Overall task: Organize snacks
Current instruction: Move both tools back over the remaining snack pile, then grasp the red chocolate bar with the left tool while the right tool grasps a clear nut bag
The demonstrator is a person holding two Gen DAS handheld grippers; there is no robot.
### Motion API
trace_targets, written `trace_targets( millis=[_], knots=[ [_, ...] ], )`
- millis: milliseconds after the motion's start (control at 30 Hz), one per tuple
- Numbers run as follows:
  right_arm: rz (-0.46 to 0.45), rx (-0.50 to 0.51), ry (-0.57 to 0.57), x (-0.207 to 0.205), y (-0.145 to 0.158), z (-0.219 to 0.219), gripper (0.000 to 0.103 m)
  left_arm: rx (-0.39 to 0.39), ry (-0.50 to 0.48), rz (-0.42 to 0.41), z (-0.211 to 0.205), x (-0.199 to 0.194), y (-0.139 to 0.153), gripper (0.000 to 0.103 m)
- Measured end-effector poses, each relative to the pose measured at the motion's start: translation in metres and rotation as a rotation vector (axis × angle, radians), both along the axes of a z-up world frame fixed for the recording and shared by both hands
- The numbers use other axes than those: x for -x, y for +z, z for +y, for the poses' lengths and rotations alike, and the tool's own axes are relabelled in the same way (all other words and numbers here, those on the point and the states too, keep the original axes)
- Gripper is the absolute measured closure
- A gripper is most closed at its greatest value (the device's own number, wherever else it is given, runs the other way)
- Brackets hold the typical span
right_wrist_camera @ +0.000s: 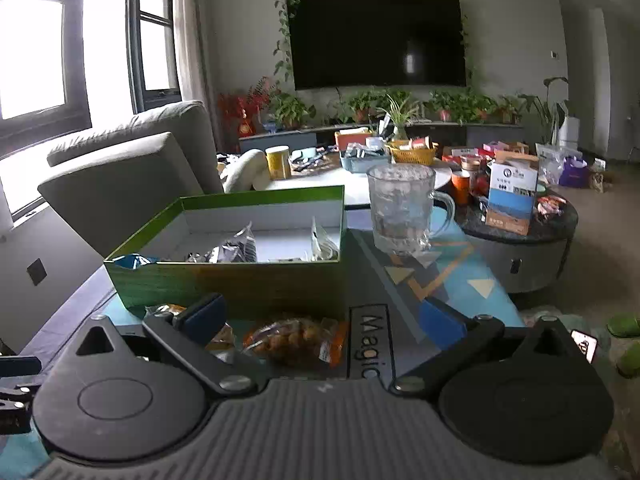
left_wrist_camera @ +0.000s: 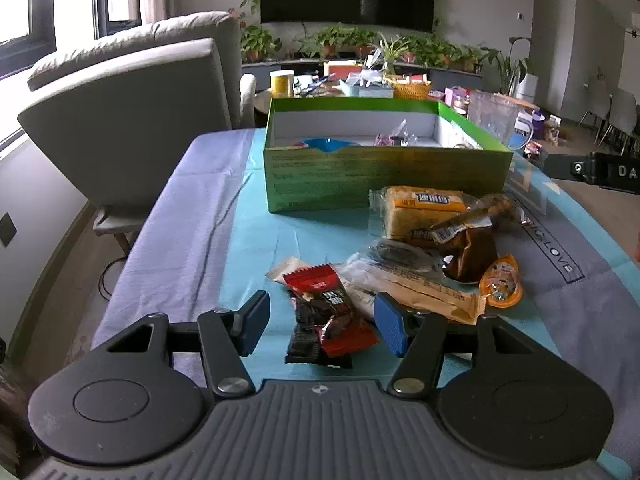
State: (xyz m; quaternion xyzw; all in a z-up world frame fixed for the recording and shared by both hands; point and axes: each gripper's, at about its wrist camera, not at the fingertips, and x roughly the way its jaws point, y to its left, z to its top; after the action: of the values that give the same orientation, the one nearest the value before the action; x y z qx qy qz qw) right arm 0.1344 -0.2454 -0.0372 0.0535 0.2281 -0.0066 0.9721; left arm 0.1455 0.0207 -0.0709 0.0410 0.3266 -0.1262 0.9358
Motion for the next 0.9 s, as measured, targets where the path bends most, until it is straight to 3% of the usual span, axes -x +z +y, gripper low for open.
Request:
trace_targets(
  millis=[367, 500, 900],
  knots=[
    [0.062, 0.019, -0.003, -0.010, -0.019, 0.004, 0.041, -0.025, -0.006, 0.026, -0.013, -0.015, -0.015, 0.050],
    [0.092, 0.013, 0.007, -0.021, -0.027, 0.006, 0.041, -0.011, -0.020, 0.024, -0.007, -0.014, -0.013, 0.076],
    [0.173, 0.002, 0.014, -0.051, -0.047, 0.012, 0.041, 0.045, -0.032, -0.011, 0.005, -0.014, 0.001, 0.077]
  ],
)
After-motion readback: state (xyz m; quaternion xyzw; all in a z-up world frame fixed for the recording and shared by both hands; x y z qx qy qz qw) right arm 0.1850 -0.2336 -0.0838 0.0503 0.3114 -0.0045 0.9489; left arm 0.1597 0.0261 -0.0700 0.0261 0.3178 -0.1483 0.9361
